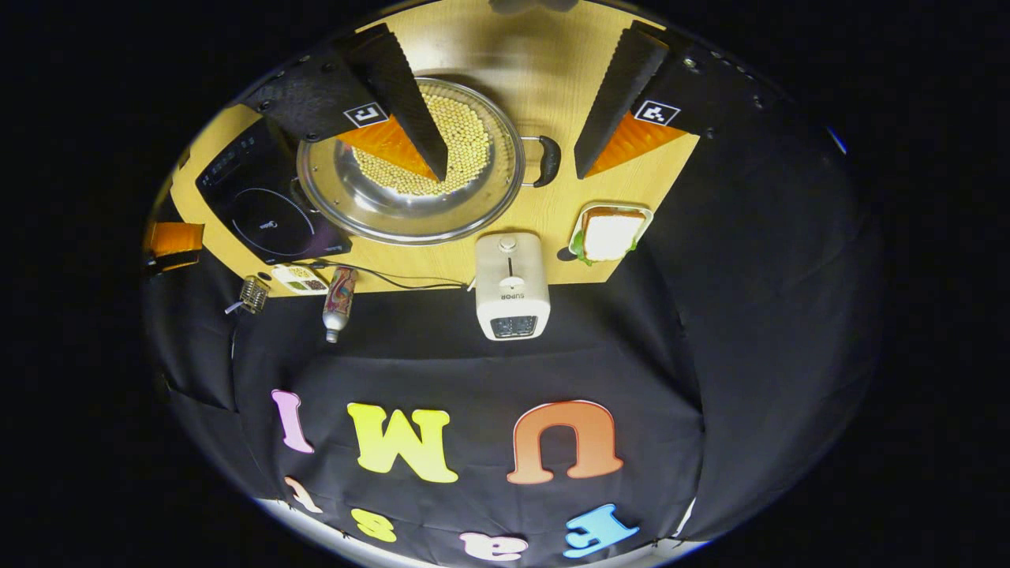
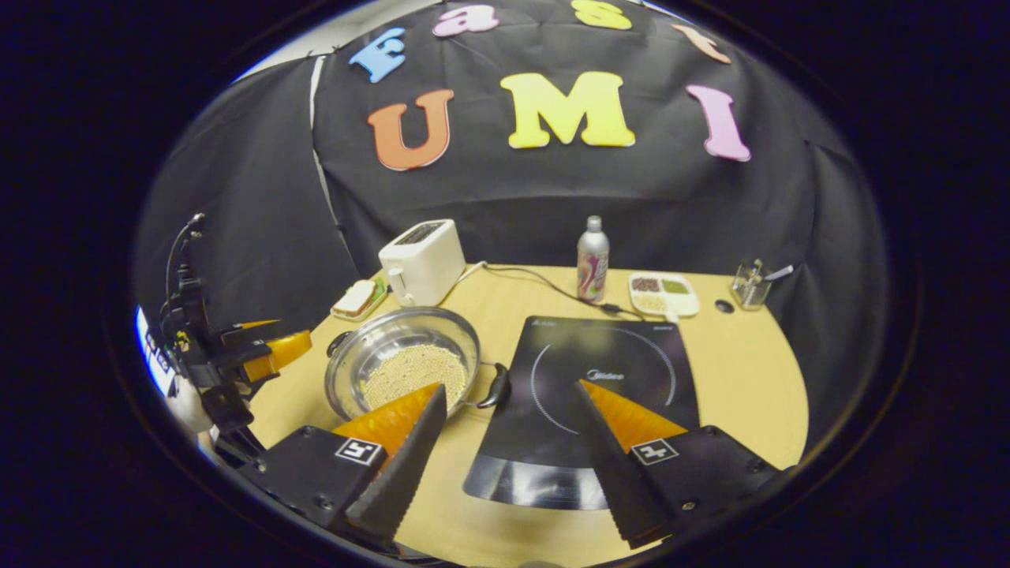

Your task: First push the handle of the pot to place it horizontally, then grasp the pot with both hands and set it on the induction cooktop.

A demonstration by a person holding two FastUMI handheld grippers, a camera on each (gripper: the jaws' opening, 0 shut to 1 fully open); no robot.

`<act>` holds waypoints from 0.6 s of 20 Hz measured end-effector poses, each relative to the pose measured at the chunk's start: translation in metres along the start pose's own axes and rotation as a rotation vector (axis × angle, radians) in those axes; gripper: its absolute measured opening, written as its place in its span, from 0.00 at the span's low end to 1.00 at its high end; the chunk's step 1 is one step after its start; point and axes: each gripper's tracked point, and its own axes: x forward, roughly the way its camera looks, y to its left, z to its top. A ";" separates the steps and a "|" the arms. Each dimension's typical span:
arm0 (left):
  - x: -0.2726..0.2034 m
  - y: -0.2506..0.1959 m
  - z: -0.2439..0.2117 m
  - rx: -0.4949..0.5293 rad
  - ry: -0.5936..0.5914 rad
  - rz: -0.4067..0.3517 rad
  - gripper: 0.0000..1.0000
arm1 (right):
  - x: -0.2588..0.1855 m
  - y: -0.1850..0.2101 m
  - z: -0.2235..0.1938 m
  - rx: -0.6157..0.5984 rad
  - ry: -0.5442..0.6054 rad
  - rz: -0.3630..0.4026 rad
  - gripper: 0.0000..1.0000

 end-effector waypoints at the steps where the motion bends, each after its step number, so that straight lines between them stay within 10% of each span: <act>1: 0.009 0.003 -0.002 0.003 0.013 -0.014 0.97 | 0.017 0.006 -0.003 0.025 0.033 0.004 0.88; 12: 0.080 0.009 -0.029 0.013 0.132 -0.096 0.97 | 0.112 0.022 -0.036 0.091 0.235 -0.042 0.92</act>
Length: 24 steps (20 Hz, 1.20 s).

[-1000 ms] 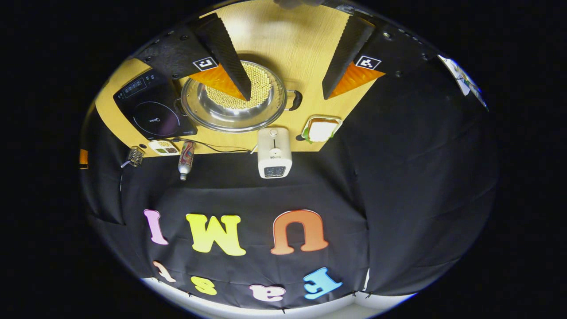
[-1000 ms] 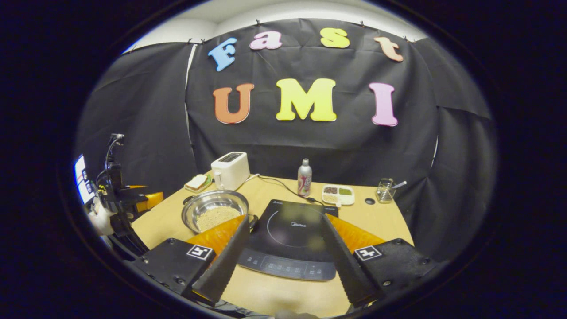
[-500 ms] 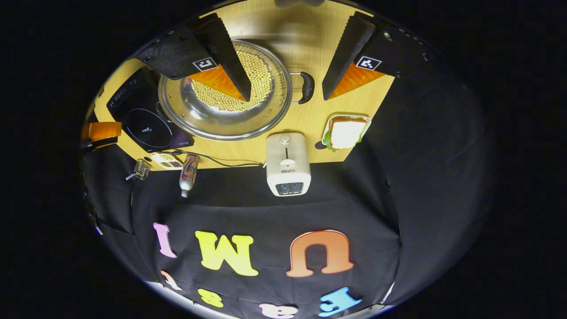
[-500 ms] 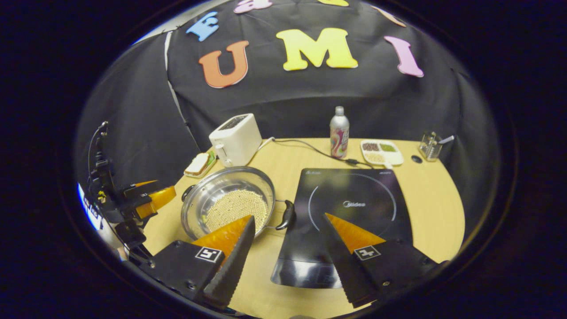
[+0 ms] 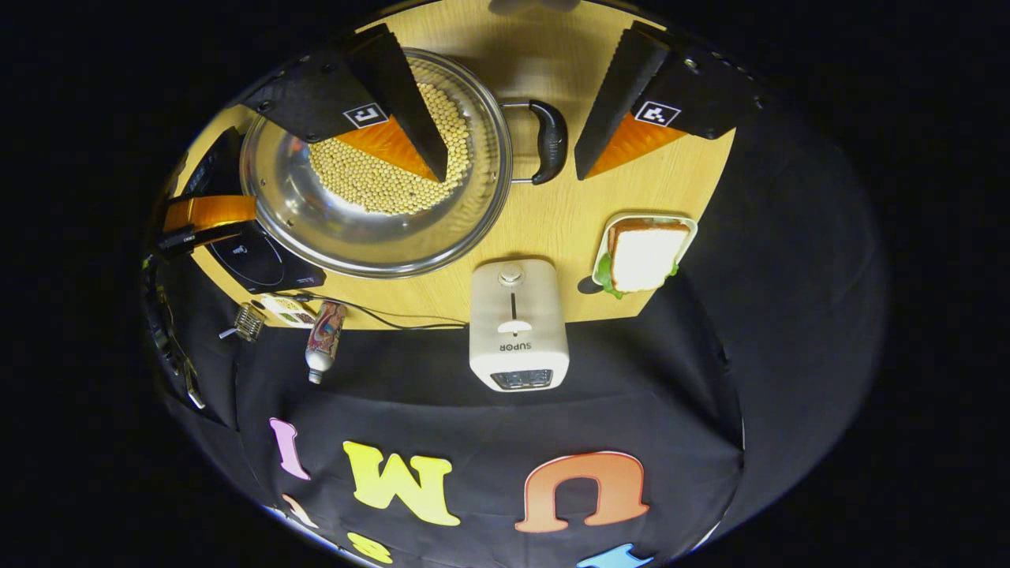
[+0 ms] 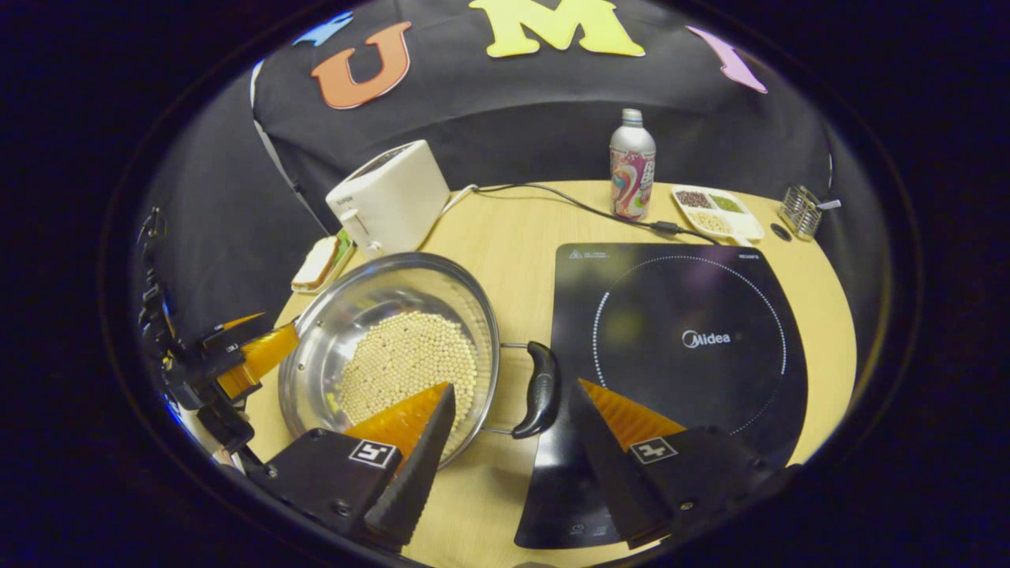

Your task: First push the handle of the pot to place it horizontally, then grasp the pot with both hands and set it on the induction cooktop.

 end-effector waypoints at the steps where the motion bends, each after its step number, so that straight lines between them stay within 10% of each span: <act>1: 0.004 0.001 0.001 0.002 -0.001 -0.005 0.97 | 0.003 0.000 -0.001 0.003 0.012 -0.007 0.92; 24: 0.029 0.037 -0.035 -0.025 0.170 0.067 0.88 | 0.037 0.010 -0.010 -0.005 0.181 -0.097 0.72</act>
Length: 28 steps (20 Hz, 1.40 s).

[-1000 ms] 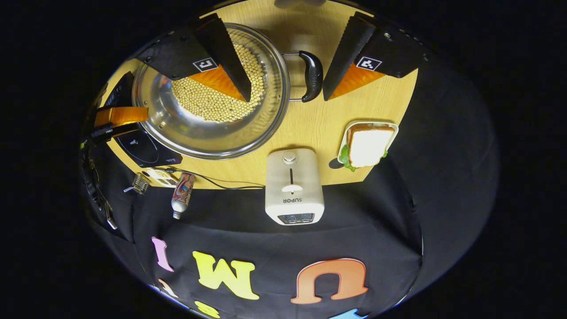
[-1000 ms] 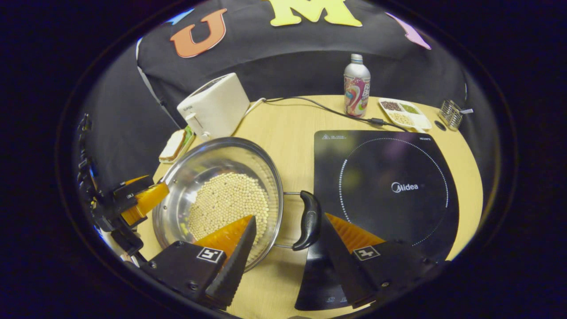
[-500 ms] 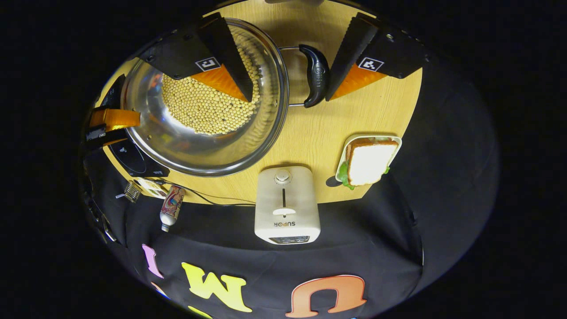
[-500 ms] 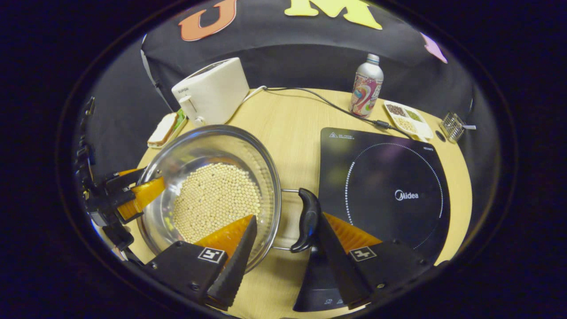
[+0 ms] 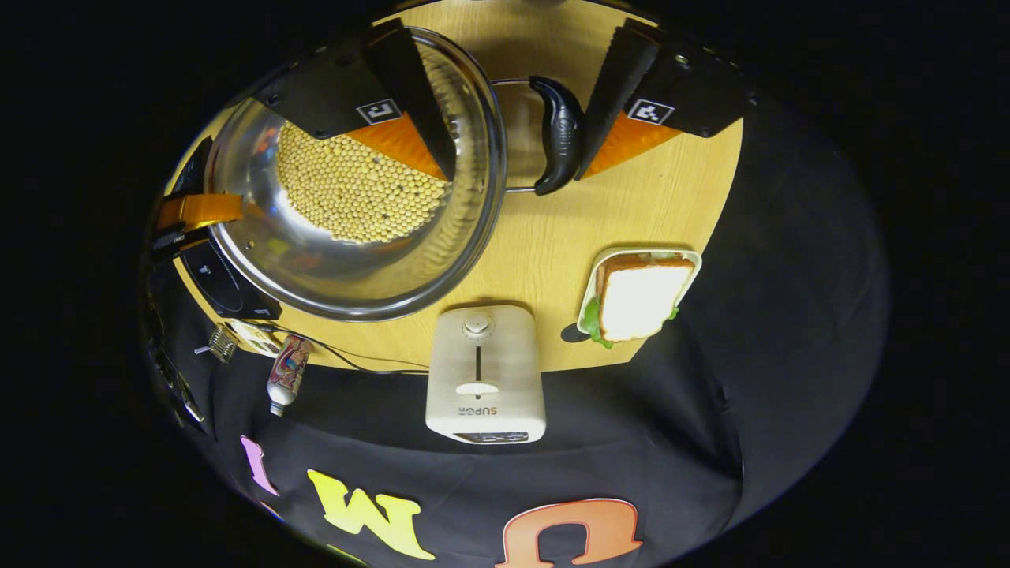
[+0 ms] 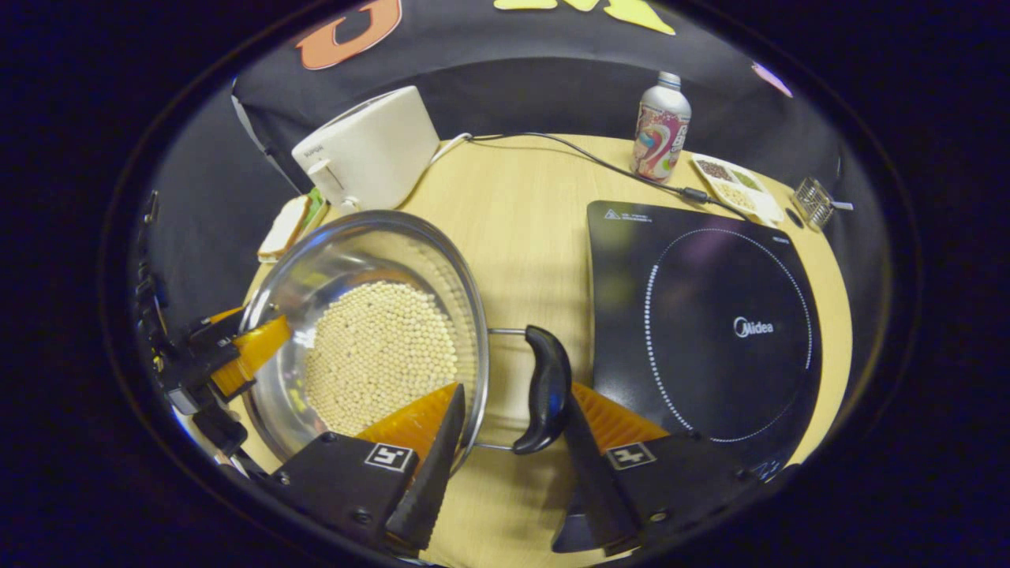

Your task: First push the handle of the pot to place it horizontally, then grasp the pot with both hands and set it on the induction cooktop.

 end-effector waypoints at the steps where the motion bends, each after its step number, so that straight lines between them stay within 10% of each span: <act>1: 0.001 0.000 -0.003 -0.011 0.011 -0.004 0.81 | 0.000 0.001 0.002 0.001 0.001 0.006 0.69; 10: -0.002 -0.005 -0.010 -0.077 0.063 -0.074 0.59 | 0.000 0.002 0.005 0.037 -0.027 0.019 0.52; 11: -0.003 -0.004 -0.009 -0.078 0.058 -0.072 0.70 | -0.001 0.002 0.005 0.040 -0.032 0.020 0.51; 15: -0.011 -0.004 -0.002 -0.047 0.030 -0.062 0.46 | -0.003 0.001 0.003 0.042 -0.046 0.027 0.51; 28: -0.057 -0.033 0.045 -0.007 -0.034 -0.069 0.56 | -0.067 -0.017 0.018 0.056 -0.141 0.030 0.51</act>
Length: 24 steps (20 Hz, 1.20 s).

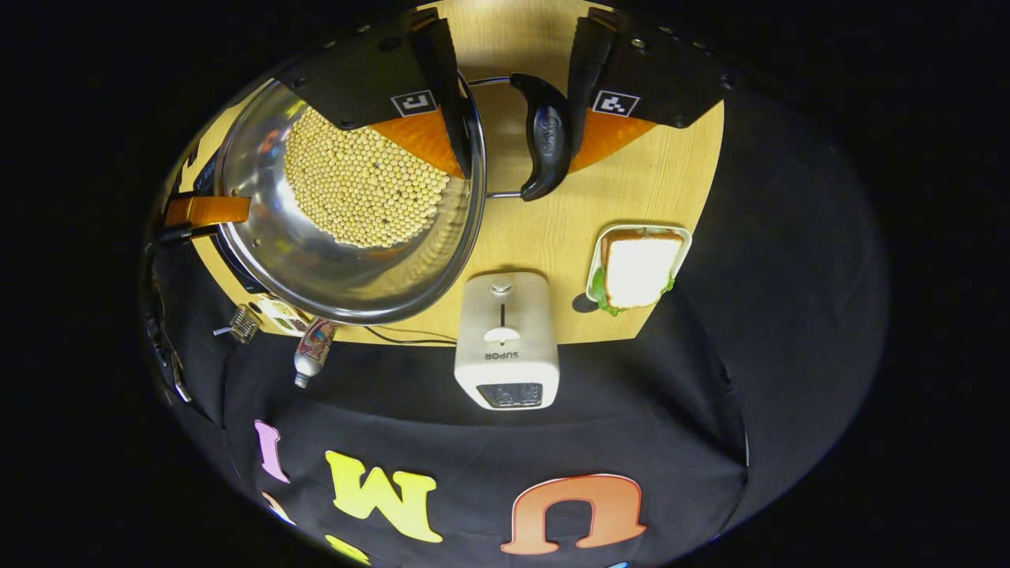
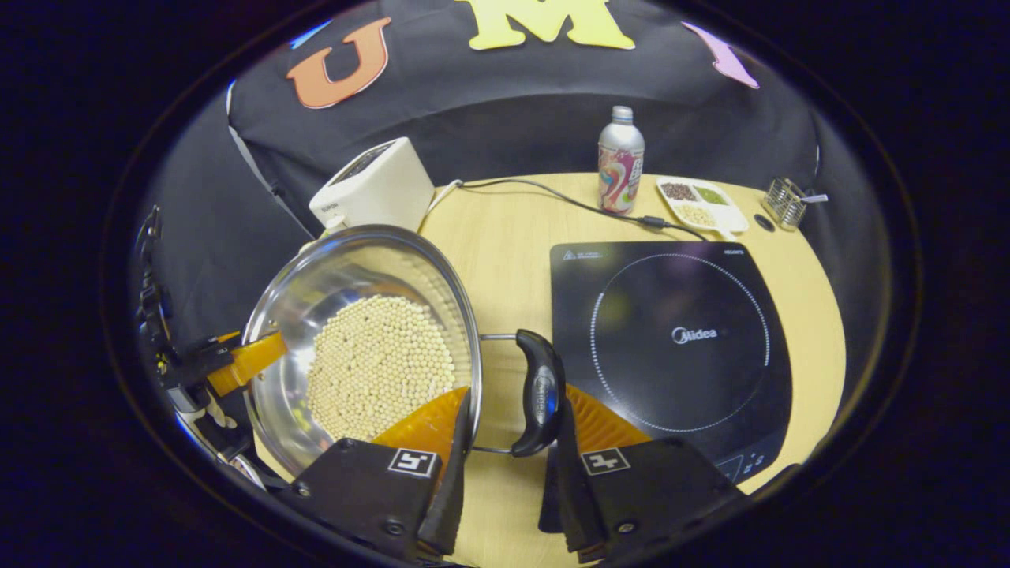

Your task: First push the handle of the pot to place it horizontally, then grasp the pot with both hands and set it on the induction cooktop.

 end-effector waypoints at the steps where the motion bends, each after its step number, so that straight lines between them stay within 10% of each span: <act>1: -0.002 -0.006 0.002 -0.001 -0.006 -0.004 0.56 | -0.004 -0.006 0.001 0.002 -0.001 -0.002 0.50; 24: 0.017 -0.214 0.039 0.027 0.008 -0.061 0.57 | -0.059 -0.216 0.032 0.042 -0.012 -0.039 0.50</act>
